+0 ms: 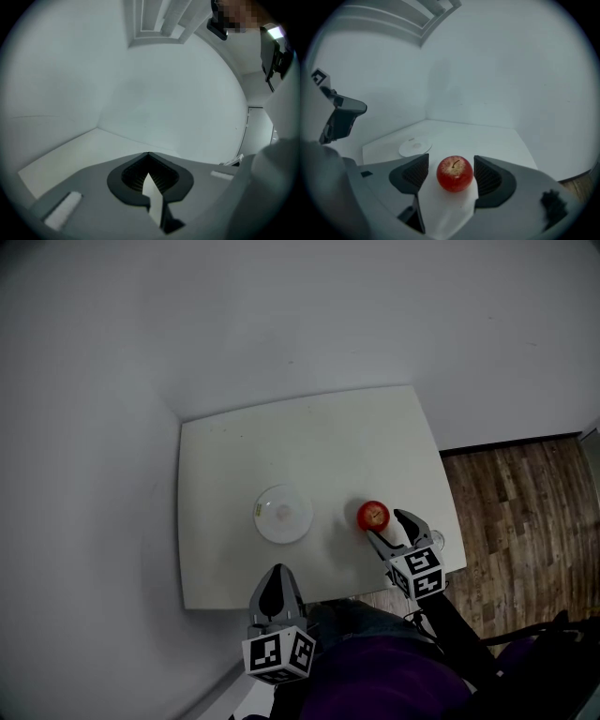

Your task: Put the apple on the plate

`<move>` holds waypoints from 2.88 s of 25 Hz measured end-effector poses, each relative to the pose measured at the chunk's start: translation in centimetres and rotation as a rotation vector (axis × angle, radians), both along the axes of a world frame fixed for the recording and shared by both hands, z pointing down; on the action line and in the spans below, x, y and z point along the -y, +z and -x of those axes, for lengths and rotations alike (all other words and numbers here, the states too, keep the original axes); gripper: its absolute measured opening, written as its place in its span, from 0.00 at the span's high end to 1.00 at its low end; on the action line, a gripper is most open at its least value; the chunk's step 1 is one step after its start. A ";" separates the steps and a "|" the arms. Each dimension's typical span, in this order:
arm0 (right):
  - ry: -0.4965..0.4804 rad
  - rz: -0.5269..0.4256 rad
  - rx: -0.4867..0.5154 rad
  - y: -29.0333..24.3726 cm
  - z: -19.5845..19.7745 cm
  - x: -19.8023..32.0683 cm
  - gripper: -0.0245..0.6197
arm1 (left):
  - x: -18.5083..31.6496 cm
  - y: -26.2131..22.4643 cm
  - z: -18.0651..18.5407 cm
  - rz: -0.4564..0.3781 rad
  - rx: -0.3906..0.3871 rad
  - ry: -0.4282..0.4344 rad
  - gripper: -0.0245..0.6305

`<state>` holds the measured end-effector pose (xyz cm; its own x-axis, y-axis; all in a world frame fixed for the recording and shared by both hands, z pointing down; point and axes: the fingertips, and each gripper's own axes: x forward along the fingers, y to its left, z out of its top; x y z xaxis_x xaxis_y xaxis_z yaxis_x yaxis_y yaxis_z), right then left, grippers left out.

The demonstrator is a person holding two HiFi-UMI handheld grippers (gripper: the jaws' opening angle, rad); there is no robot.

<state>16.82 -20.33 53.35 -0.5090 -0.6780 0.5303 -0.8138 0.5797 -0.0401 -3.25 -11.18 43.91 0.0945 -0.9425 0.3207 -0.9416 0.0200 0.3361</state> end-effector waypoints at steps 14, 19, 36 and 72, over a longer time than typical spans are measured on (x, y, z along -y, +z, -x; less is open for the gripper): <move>-0.014 0.102 -0.121 4.1 0.5 1.9 0.43 | 2.5 0.0 3.4 0.013 0.029 0.010 0.96; -0.049 0.143 -0.131 4.8 1.2 2.1 0.43 | 3.1 0.2 3.7 0.011 0.006 0.012 0.96; -0.103 0.185 -0.176 5.5 1.7 2.0 0.43 | 3.1 1.0 5.5 0.020 -0.004 -0.007 0.96; -0.378 0.092 -0.167 2.2 14.7 3.6 0.43 | -0.2 1.1 12.6 0.004 -0.012 -0.182 0.96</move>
<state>2.07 -23.90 55.53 -0.6144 -0.4058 0.6766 -0.5444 0.8388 0.0087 -15.81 -10.94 45.01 -0.0737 -0.9430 0.3245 -0.9180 0.1913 0.3473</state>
